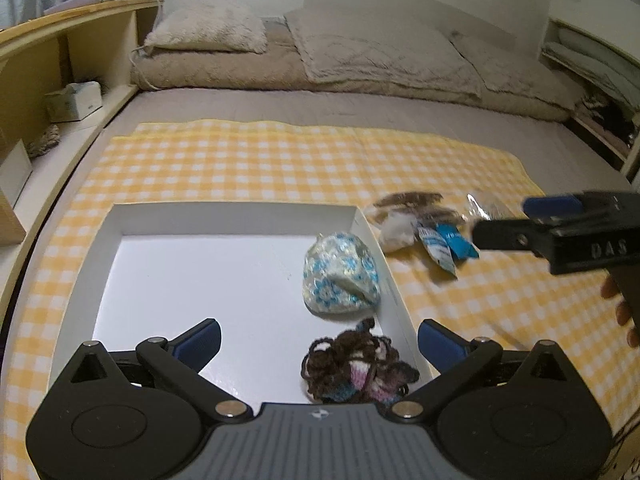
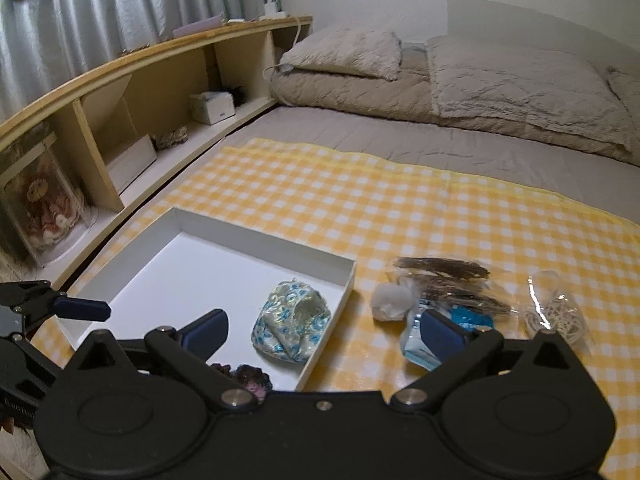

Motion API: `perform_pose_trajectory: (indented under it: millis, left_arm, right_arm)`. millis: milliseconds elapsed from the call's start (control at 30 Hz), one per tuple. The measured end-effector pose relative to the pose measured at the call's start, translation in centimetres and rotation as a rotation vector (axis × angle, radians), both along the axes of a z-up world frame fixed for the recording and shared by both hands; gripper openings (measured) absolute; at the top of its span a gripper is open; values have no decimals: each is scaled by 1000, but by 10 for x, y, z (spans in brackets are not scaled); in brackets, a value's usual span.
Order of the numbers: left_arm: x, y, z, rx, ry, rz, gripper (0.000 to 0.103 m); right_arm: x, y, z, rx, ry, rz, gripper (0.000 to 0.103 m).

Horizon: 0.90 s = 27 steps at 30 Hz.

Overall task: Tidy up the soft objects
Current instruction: 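Move the left gripper to the white printed packet and grasp it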

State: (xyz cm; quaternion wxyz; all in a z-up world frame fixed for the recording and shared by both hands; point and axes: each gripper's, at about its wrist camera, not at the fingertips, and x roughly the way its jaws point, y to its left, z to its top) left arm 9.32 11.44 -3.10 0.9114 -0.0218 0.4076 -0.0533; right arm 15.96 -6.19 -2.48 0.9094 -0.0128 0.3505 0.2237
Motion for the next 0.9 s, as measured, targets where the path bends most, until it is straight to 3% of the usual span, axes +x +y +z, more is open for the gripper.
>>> perform_pose_trajectory:
  millis: [400,900]
  left_arm:
    - [17,-7,14,-32,-74,82,103]
    - [51,-57,14,-33,-122,39,103]
  right_arm:
    - [-9,-42,9,-7,-33,-72,103]
    - [-10,-110,7,-11,-59,-190,103]
